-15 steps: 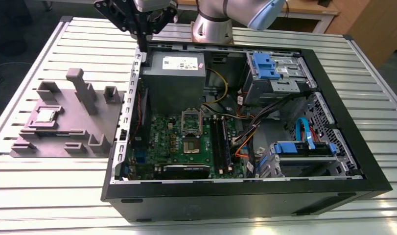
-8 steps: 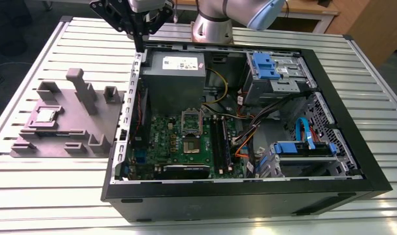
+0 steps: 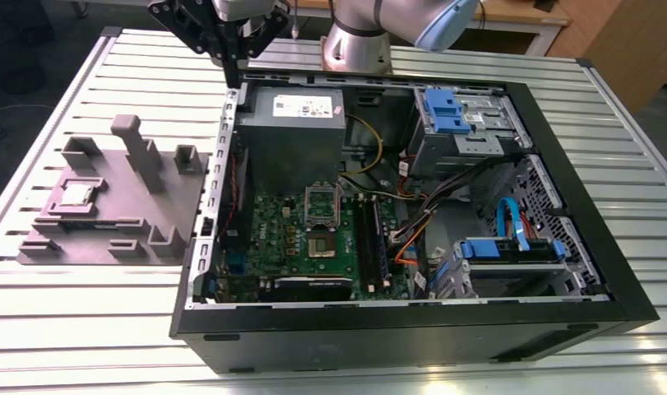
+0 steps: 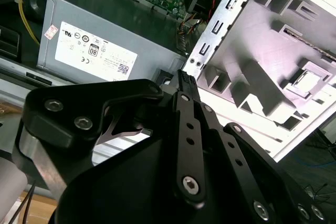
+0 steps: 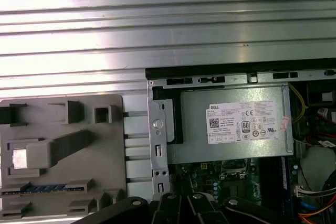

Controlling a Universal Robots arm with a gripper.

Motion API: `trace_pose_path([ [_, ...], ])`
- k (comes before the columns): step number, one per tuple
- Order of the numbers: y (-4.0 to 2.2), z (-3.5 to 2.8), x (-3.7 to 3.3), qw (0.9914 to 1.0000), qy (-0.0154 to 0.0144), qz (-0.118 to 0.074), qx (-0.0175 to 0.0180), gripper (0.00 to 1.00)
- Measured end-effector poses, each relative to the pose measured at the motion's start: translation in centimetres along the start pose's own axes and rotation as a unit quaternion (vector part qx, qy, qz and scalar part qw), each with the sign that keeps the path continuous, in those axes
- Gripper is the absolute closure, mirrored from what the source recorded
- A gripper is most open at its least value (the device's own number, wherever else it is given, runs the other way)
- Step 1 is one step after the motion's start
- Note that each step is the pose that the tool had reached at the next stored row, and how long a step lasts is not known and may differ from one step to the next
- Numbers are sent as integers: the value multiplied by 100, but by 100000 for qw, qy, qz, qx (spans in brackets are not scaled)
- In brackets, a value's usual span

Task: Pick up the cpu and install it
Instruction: 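Reach for the cpu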

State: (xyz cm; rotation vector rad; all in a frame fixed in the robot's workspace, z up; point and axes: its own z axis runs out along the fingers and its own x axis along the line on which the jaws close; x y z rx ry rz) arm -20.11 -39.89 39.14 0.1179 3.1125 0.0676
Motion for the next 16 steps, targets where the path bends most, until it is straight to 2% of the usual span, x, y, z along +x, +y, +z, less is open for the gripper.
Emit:
trace_pose_path([
  [2, -6, 4, 73, 100000, -2, 3, -3, 89],
  [13, -8, 5, 101, 100000, -1, 3, -2, 89],
  [16, -10, 5, 127, 100000, 2, 2, 0, 89],
])
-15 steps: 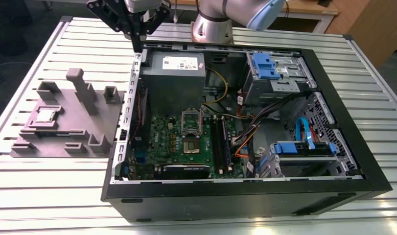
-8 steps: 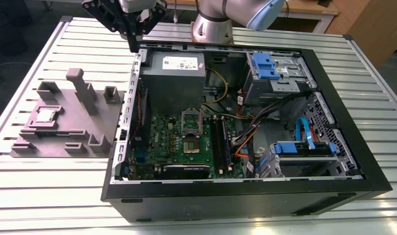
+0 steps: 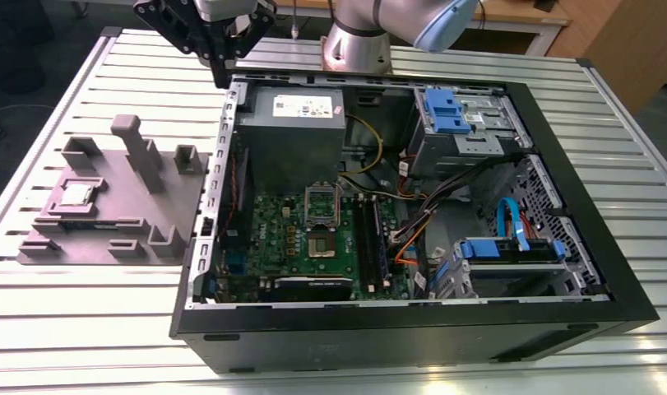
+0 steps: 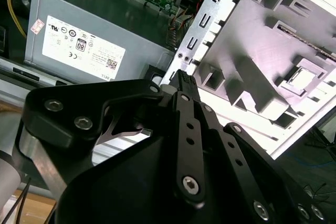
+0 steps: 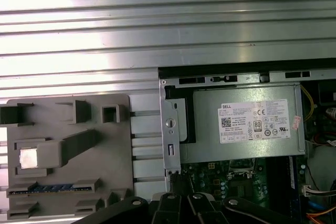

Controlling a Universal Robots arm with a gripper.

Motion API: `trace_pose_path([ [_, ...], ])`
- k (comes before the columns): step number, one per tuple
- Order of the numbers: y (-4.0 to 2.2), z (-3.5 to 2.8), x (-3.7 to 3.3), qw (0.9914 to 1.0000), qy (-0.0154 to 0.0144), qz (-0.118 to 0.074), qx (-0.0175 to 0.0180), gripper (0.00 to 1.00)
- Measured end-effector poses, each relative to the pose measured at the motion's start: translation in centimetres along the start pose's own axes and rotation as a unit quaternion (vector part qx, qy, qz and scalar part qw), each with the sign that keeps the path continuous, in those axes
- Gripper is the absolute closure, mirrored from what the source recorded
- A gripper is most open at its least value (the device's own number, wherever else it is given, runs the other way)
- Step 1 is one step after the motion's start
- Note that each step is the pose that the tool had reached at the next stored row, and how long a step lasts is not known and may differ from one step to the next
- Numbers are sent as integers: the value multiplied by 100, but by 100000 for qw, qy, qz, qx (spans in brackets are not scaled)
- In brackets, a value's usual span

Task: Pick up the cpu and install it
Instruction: 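Reach for the cpu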

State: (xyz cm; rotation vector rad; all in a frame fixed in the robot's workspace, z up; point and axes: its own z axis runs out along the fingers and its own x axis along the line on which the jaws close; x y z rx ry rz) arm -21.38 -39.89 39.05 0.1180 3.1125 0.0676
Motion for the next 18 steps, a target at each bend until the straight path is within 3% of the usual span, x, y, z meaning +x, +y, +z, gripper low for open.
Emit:
trace_pose_path([
  [18, -6, 3, 70, 100000, -2, 0, 0, 89],
])
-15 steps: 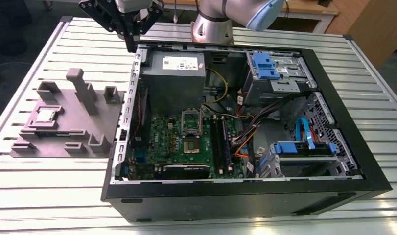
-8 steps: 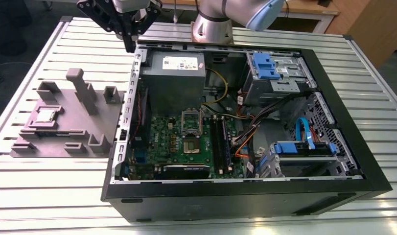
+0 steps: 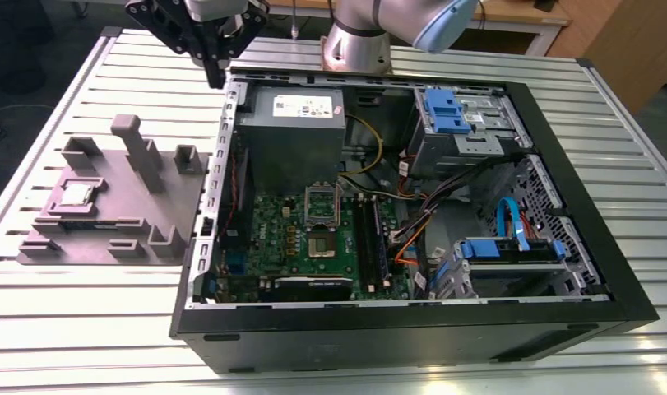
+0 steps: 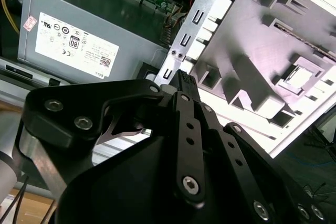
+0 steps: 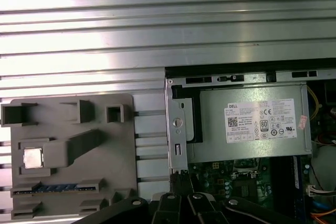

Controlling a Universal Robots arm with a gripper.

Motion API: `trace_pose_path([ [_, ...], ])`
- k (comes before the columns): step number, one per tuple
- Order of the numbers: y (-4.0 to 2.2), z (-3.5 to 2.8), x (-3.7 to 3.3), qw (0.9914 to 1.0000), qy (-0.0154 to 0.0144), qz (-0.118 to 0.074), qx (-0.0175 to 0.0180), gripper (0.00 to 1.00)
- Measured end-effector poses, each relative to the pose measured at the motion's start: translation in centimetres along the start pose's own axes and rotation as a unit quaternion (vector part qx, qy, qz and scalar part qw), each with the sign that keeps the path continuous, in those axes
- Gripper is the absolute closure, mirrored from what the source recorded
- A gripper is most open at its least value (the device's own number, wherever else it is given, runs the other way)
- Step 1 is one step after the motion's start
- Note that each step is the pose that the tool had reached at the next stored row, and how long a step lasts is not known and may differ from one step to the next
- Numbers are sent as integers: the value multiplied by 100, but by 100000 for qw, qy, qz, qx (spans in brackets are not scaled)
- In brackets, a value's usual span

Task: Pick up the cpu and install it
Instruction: 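Reach for the cpu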

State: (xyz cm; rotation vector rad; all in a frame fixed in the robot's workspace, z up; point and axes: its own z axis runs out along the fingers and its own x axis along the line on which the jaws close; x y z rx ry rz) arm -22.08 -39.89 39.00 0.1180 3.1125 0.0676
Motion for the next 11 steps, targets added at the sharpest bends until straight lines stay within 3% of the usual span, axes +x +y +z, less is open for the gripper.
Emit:
trace_pose_path([
  [11, -3, 3, 38, 100000, -1, 2, -1, 89],
])
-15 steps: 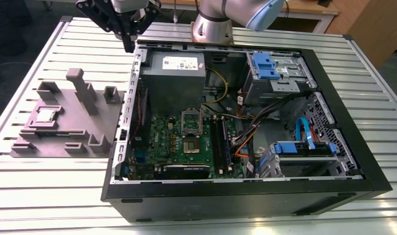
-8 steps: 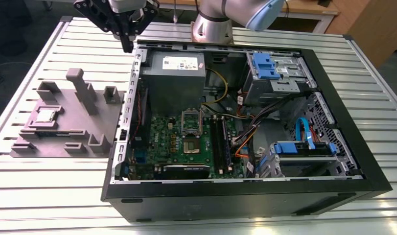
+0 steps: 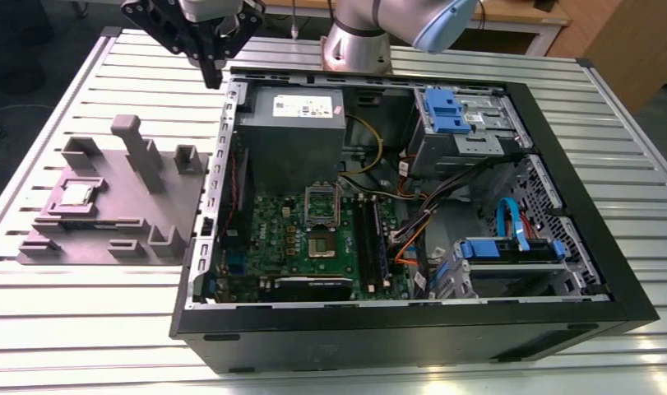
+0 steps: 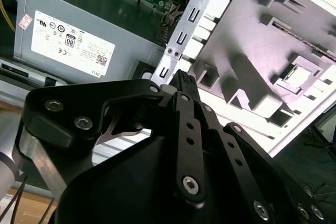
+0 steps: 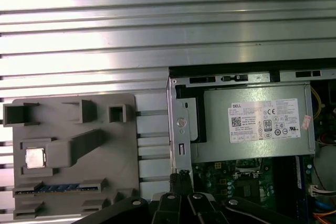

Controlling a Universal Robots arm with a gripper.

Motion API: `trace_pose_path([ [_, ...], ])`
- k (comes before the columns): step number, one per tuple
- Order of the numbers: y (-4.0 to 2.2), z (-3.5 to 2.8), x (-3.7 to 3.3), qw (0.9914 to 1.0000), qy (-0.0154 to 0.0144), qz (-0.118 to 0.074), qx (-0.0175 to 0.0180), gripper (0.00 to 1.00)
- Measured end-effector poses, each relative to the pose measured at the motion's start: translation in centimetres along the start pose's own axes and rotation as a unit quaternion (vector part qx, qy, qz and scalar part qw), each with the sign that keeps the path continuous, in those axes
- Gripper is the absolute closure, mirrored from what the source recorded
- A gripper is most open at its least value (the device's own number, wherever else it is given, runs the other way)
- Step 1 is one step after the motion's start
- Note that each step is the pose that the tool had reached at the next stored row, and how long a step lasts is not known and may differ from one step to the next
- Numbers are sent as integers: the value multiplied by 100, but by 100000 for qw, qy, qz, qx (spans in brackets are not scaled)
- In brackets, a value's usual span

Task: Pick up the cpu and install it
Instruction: 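Reach for the cpu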

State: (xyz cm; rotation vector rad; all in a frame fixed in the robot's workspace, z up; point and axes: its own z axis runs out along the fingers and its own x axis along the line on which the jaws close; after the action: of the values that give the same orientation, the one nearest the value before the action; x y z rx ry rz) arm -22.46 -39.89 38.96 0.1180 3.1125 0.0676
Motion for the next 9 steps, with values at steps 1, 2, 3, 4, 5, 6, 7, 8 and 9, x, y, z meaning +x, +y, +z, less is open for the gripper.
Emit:
trace_pose_path([
  [1, 0, 0, 3, 100000, -1, -2, 0, 89],
  [2, 0, 1, 5, 100000, 1, -6, 1, 89],
  [3, -1, 1, 7, 100000, 1, -2, 1, 89],
  [4, -1, 1, 9, 100000, 2, 0, 0, 89],
  [5, -1, 1, 11, 100000, -1, -3, -2, 89],
  [6, -1, 1, 13, 100000, 1, -3, 2, 89],
  [7, -1, 2, 16, 100000, -1, 1, 0, 89],
  [8, -2, 2, 19, 100000, 0, -1, -1, 89],
  [9, -2, 2, 20, 100000, -4, -4, -2, 89],
])
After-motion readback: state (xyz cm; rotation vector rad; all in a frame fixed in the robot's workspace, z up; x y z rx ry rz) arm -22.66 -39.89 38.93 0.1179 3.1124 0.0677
